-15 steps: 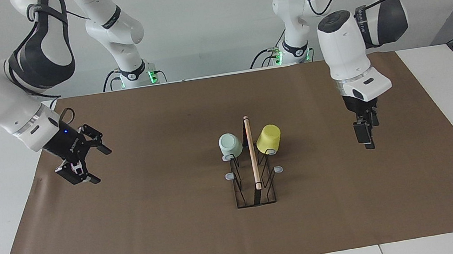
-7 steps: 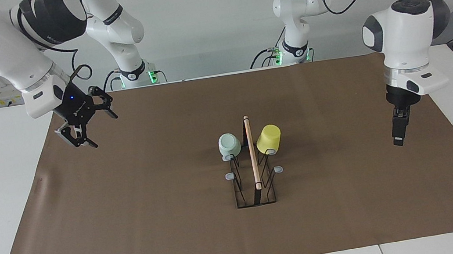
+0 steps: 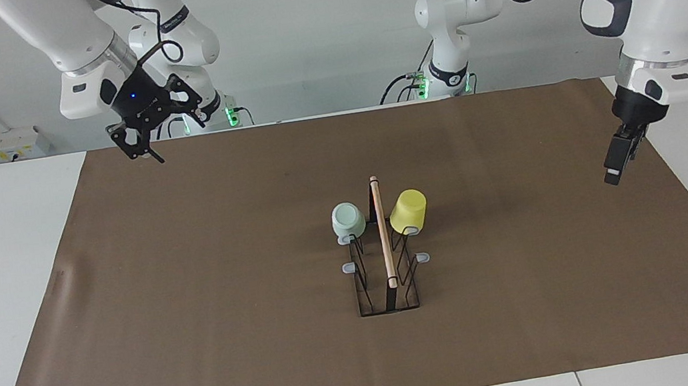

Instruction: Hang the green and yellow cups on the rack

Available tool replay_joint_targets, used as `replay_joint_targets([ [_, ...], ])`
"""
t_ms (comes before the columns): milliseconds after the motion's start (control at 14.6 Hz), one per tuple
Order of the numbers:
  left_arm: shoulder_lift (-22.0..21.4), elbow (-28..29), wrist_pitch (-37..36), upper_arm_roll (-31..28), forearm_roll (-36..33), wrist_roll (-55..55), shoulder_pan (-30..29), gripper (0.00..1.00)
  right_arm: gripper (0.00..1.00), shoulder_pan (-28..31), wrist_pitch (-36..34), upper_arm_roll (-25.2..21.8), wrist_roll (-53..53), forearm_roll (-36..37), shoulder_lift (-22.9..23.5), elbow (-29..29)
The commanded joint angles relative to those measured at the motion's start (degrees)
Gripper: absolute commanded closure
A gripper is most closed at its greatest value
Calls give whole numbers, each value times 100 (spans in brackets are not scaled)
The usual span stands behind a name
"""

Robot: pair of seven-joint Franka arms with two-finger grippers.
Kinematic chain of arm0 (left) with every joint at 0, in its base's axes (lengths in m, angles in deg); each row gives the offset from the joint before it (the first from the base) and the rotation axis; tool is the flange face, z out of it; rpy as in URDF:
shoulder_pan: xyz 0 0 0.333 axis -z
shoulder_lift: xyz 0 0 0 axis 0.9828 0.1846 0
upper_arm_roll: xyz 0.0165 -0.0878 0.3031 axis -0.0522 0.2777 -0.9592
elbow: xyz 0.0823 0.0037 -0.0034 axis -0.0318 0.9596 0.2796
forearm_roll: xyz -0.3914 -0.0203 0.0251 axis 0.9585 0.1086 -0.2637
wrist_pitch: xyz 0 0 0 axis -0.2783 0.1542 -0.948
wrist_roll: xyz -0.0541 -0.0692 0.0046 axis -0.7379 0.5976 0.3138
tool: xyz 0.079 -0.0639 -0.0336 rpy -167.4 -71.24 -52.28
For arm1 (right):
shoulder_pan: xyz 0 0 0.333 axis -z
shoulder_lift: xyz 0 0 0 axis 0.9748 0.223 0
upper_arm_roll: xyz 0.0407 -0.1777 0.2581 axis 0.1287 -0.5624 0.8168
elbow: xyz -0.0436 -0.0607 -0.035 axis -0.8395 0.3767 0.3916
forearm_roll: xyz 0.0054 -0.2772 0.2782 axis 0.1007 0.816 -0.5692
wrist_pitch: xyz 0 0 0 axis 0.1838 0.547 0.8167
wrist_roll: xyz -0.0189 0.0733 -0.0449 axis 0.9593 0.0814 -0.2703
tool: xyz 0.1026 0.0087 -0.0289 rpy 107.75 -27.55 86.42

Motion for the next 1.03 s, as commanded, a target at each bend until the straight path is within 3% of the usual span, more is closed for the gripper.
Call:
replay_joint_targets([
  [0,-536,-2,-1032,83,118,-1000,-56,0,0,9,-346,13,822,121,-233,-165],
  [273,-888,-64,-2071,118,83,-2081,6,0,0,404,-111,-119,779,226,-242,-210],
  [410,-942,-117,-2467,118,57,-2741,6,0,0,-67,-67,-513,701,296,-268,-236],
  [547,-959,-292,-3028,214,-31,-2919,24,0,0,-709,458,-1049,788,707,-207,-227],
  [683,-924,-459,-3320,460,-241,-2972,-11,0,0,-1027,689,-1524,797,797,212,-105],
  [888,-898,-513,-3391,1249,-233,-3024,-782,0,0,-1194,628,-1622,823,1103,724,484],
  [957,-941,-452,-3357,1243,-225,-3042,-733,0,0,-1474,593,-1762,945,1244,742,511],
])
